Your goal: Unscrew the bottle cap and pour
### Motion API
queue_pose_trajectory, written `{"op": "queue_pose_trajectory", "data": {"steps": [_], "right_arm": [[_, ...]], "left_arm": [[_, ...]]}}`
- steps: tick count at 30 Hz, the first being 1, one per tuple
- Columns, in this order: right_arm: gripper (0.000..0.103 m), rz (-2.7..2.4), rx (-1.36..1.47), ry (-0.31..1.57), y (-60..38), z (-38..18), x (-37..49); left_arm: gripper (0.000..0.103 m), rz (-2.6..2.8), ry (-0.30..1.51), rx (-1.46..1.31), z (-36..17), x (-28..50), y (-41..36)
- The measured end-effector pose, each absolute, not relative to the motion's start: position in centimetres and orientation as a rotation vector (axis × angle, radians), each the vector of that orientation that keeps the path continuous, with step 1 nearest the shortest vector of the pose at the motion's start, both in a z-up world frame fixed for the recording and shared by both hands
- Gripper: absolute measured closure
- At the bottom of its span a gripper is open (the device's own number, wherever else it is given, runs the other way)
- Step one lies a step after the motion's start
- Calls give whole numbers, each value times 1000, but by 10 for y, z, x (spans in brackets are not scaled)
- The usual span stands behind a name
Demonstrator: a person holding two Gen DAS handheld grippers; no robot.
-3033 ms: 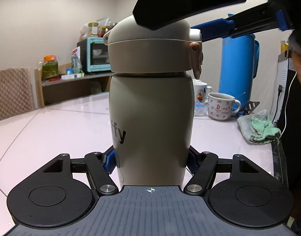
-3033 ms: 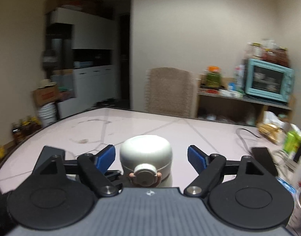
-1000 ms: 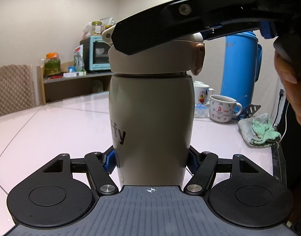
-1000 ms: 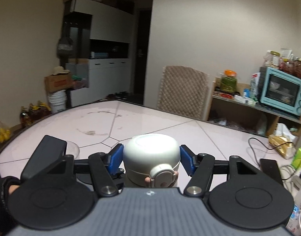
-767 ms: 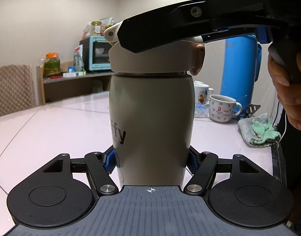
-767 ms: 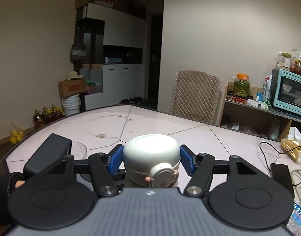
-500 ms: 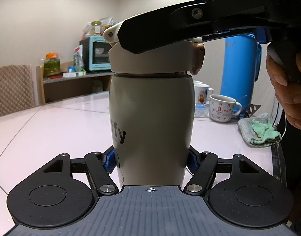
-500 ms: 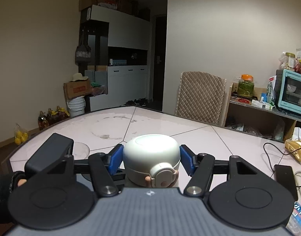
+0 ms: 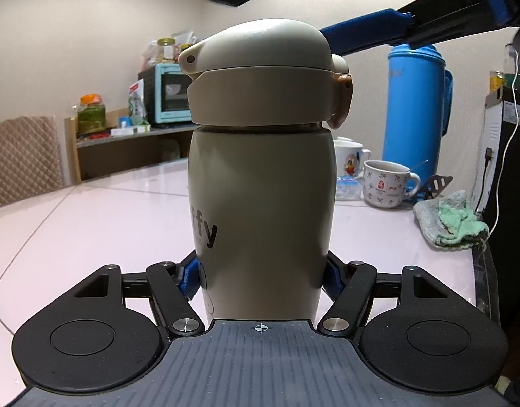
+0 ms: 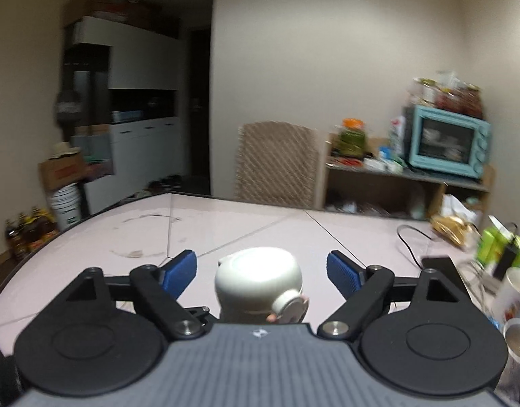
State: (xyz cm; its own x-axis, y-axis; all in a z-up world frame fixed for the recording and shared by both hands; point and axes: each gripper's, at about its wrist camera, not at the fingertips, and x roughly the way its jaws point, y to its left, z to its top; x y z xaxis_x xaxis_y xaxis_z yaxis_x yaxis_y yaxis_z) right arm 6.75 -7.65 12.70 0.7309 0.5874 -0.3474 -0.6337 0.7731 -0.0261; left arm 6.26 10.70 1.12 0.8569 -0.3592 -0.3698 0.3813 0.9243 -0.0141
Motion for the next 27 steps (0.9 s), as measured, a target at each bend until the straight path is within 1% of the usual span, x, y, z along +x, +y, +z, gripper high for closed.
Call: {"op": "queue_pose_trajectory", "data": {"steps": [9,17,19,21,23,25,26,27], "right_arm": [[17,552,-160,370,-58,121,75],[19,524,-184,385,-46,118,76],[22,521,-188,391,-43,118,75],[28,523,-187,396,-43,116,77],[28,520,-189,400,-42,115,78],[31,517,-194,403,-42,114,77],[34,513,-196,403,-42,114,77],[34,515,-199,401,-42,114,77]], "left_arm": [[31,-378,376,63,10,68,108],[31,-379,376,64,14,51,97],[31,-379,376,63,14,52,94],[31,-380,377,62,14,53,93],[31,-380,377,61,13,53,92],[31,-380,377,60,13,54,92],[31,-381,378,58,13,54,92],[31,-381,378,57,13,54,92]]}}
